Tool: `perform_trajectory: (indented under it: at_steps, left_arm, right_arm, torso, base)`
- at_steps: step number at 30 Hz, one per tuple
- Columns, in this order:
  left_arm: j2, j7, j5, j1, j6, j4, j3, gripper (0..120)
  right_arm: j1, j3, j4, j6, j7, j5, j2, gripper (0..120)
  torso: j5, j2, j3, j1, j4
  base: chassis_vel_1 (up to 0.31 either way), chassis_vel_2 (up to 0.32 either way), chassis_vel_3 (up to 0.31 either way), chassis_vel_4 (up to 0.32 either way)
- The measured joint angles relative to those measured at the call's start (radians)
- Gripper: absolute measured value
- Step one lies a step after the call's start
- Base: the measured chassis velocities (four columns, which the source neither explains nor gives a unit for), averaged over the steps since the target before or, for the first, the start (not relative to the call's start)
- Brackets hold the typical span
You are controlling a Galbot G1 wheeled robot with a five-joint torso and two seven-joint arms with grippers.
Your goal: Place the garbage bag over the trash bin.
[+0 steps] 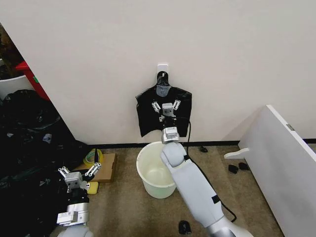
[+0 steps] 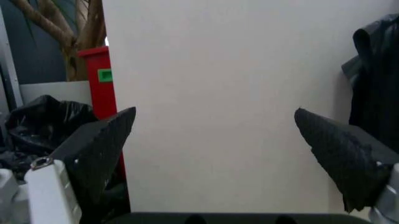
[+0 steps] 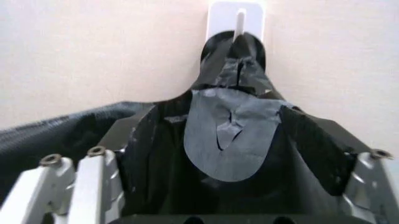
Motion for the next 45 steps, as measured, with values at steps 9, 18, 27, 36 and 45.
perform_trajectory:
  at_steps: [9, 18, 27, 36, 45]
  left_arm:
    - [0.007, -0.005, 0.0, 0.002, -0.001, -0.002, -0.003, 100]
    - [0.012, -0.007, -0.001, 0.0, -0.001, 0.0, 0.0, 100]
    - [0.014, -0.01, 0.001, -0.001, -0.001, 0.007, 0.0, 100]
    - [0.012, -0.017, 0.002, 0.002, -0.004, 0.009, -0.002, 100]
    - [0.012, -0.021, 0.006, 0.004, -0.013, 0.011, 0.003, 100]
  right_arm:
    - [0.006, 0.013, -0.028, -0.039, 0.04, -0.053, 0.001, 48]
    - [0.001, 0.023, -0.021, -0.036, 0.041, -0.066, 0.001, 18]
    - [-0.011, 0.018, 0.009, 0.016, -0.019, -0.007, 0.0, 0]
    - [-0.095, 0.019, 0.088, 0.088, -0.14, 0.043, -0.04, 0]
    - [-0.314, 0.052, 0.21, 0.181, -0.3, 0.062, -0.138, 0]
  torso:
    - [0.0, 0.0, 0.0, 0.0, -0.0003]
    - [0.0001, 0.0, 0.0, 0.0, -0.0003]
    - [0.0002, 0.0, 0.0, 0.0, -0.0002]
    - [0.0003, 0.0, 0.0, 0.0, -0.0002]
    - [0.0004, 0.0, 0.0, 0.0, -0.0003]
  base:
    - [0.0, 0.0, 0.0, 0.0]
    - [0.0, 0.0, 0.0, 0.0]
    - [0.0, 0.0, 0.0, 0.0]
    - [0.0, 0.0, 0.0, 0.0]
    - [0.0, 0.0, 0.0, 0.0]
